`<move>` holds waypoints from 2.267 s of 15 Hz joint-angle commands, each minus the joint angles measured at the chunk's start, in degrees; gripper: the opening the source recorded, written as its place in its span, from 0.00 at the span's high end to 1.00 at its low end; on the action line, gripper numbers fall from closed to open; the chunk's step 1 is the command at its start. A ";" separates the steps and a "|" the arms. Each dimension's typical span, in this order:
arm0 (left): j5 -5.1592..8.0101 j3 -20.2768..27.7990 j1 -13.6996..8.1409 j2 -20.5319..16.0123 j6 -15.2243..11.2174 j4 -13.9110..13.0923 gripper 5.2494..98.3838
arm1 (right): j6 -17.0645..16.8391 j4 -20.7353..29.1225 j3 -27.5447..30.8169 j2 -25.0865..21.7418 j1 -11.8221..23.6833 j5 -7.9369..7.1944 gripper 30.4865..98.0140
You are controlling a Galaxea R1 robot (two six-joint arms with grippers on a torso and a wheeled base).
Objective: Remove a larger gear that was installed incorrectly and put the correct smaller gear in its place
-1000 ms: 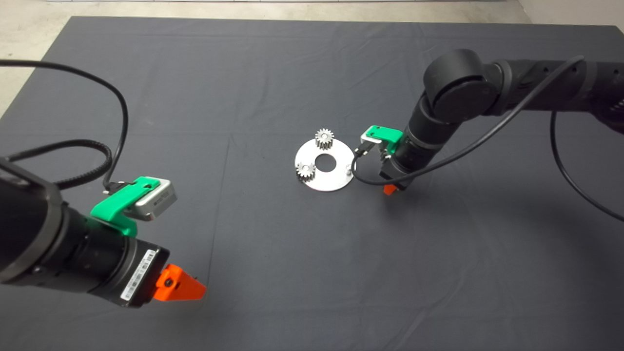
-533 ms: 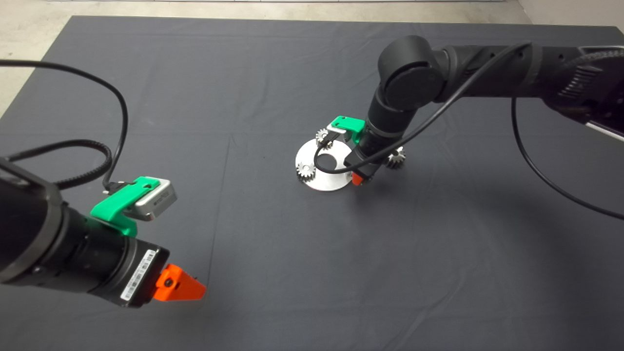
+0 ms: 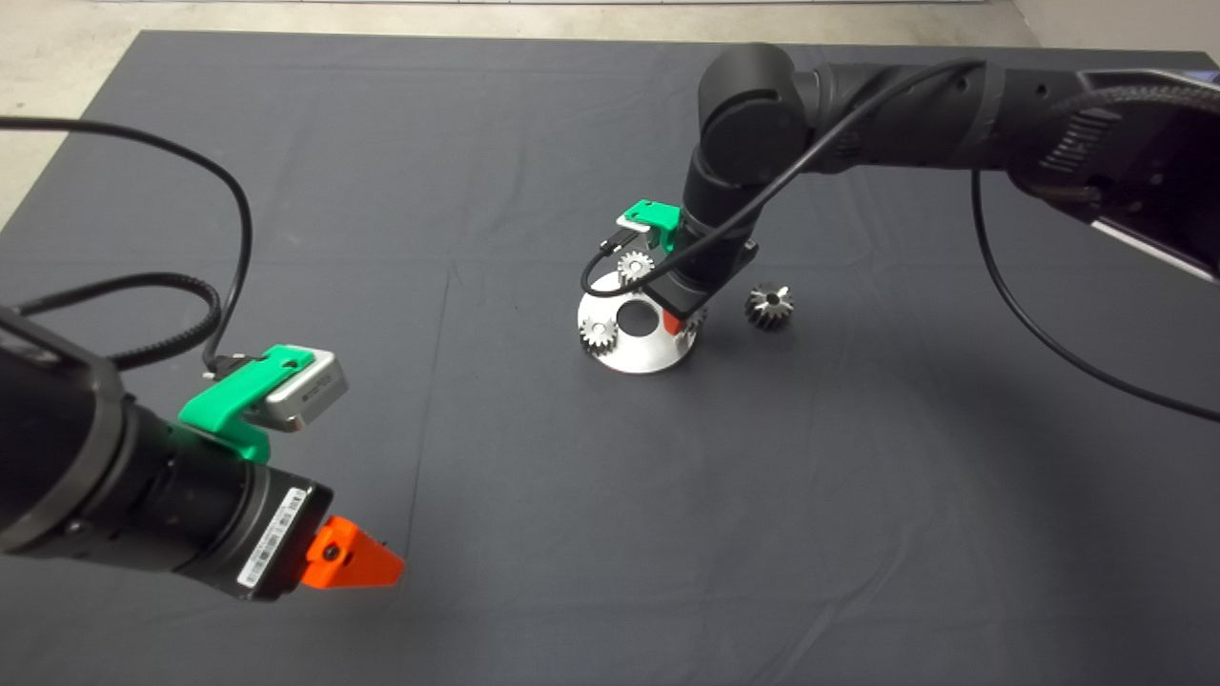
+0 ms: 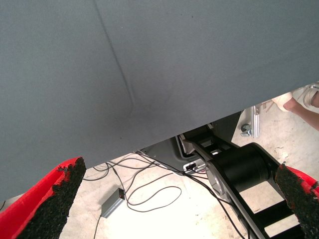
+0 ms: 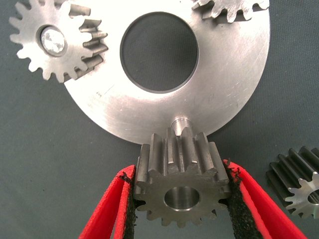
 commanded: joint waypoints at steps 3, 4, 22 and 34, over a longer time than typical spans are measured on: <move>0.27 0.37 -0.64 0.14 -0.05 -0.82 0.00 | -2.43 1.95 -3.59 1.53 1.68 -7.27 0.86; 0.27 0.42 -0.64 0.14 -0.05 -0.82 0.00 | -2.61 1.95 -3.59 1.53 1.68 -7.35 0.86; 0.27 0.51 -0.64 -0.03 -0.05 -0.82 0.00 | -5.77 2.12 -0.42 0.65 1.15 -7.52 0.86; 0.27 0.51 -0.64 -0.03 -0.03 -0.82 0.00 | -8.15 1.69 -0.42 -1.90 0.71 -7.52 0.86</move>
